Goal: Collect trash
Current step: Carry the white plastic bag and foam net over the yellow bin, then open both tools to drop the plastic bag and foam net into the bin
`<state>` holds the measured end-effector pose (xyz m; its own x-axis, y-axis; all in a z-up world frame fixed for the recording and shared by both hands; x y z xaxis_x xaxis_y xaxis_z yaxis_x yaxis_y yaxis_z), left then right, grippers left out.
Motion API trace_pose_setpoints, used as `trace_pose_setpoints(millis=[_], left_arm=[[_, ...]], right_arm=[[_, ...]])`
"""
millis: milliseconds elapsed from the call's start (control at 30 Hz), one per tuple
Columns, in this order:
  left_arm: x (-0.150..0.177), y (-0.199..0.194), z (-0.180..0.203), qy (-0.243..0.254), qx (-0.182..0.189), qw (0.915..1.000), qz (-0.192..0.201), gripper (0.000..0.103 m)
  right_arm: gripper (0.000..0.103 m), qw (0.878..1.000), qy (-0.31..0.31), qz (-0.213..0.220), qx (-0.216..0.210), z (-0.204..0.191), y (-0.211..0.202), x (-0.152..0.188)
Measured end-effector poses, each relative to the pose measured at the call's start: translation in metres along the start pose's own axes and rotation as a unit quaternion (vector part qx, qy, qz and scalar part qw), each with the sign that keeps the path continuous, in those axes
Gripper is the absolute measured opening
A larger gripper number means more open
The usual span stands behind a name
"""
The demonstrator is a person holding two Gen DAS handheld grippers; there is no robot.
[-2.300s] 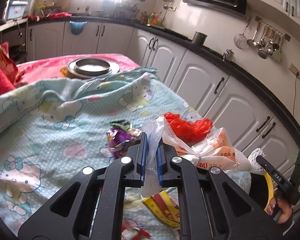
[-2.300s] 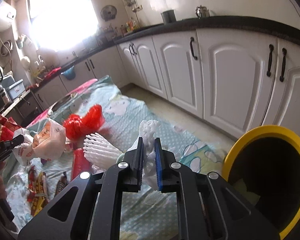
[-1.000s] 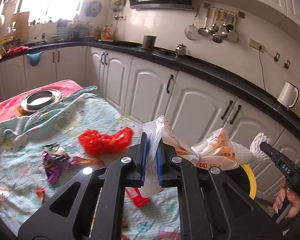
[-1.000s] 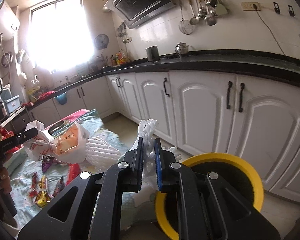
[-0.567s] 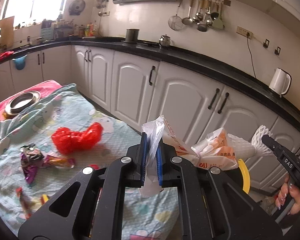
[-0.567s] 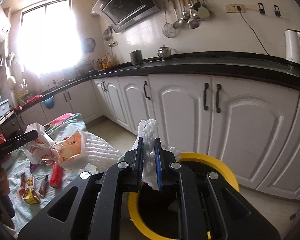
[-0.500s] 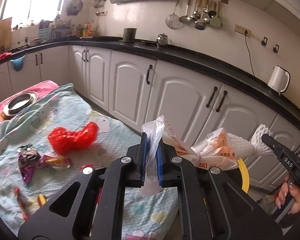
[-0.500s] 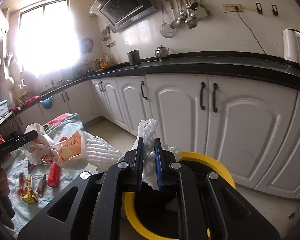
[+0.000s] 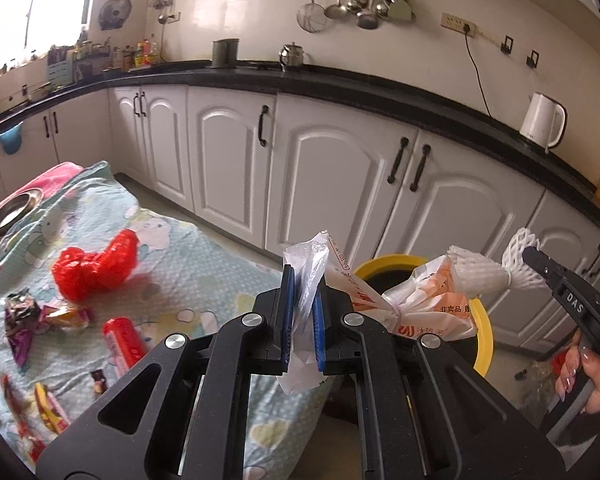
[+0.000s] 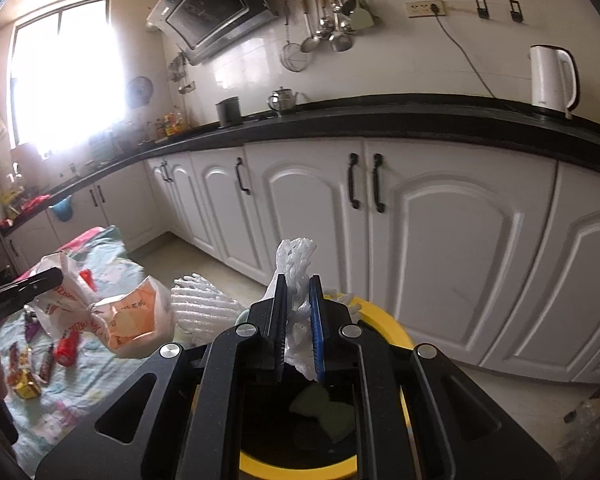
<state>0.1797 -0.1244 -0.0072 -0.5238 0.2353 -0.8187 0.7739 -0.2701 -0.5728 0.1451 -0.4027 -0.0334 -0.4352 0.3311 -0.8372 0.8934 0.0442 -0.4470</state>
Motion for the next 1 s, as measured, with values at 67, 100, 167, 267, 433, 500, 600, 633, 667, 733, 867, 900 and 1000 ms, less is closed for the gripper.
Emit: trace_pose_setpoints(millis=[67,100,167,267,433,500,600,633,667,733,867,900,1000], left_arm=[[0.003,0.006,0.007,0.006,0.004,0.9999,-0.007,0.005],[0.004,0.010,0.011,0.009,0.007,0.9999,-0.011,0.005],[0.006,0.016,0.019,0.017,0.011,0.9997,-0.017,0.005],[0.011,0.025,0.031,0.029,0.016,0.9991,-0.027,0.005],[0.021,0.041,0.049,0.047,0.025,0.9976,-0.046,0.005],[0.024,0.048,0.058,0.055,0.029,0.9966,-0.053,0.005],[0.028,0.058,0.067,0.067,0.033,0.9952,-0.063,0.005],[0.030,0.062,0.071,0.072,0.035,0.9945,-0.068,0.005],[0.032,0.066,0.073,0.075,0.035,0.9941,-0.070,0.005],[0.034,0.072,0.078,0.080,0.037,0.9933,-0.075,0.005],[0.036,0.081,0.089,0.090,0.042,0.9918,-0.080,0.005],[0.036,0.083,0.092,0.092,0.044,0.9914,-0.082,0.005],[0.039,0.090,0.099,0.099,0.050,0.9898,-0.089,0.005]], right_arm=[[0.011,1.000,0.007,0.000,0.009,0.009,0.003,0.001],[0.011,1.000,0.009,0.000,0.014,0.013,0.003,0.002],[0.011,1.000,0.013,0.000,0.025,0.022,0.005,0.004],[0.011,0.999,0.023,-0.001,0.039,0.033,0.009,0.006],[0.011,0.998,0.037,-0.004,0.057,0.050,0.015,0.011],[0.011,0.997,0.040,-0.007,0.063,0.055,0.018,0.014],[0.011,0.996,0.040,-0.007,0.073,0.059,0.023,0.017],[0.011,0.996,0.042,-0.008,0.075,0.061,0.025,0.018],[0.011,0.996,0.042,-0.009,0.076,0.061,0.027,0.018],[0.011,0.996,0.042,-0.012,0.081,0.061,0.032,0.019],[0.011,0.996,0.038,-0.016,0.083,0.059,0.040,0.023],[0.011,0.996,0.038,-0.019,0.081,0.058,0.042,0.023],[0.011,0.996,0.038,-0.022,0.079,0.056,0.046,0.025]])
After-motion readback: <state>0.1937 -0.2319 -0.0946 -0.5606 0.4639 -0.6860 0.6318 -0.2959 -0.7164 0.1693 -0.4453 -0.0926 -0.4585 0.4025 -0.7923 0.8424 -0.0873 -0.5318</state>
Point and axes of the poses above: each gripper's, at about its wrist camera, not at the fingertips, and y roughly the way its jaws point, z to its right, x to its underside, the point moved 4 cm from there along y, roughly the way its jaws point, and after that the axes turned 11 degrees about y, right-handed, at the moved point
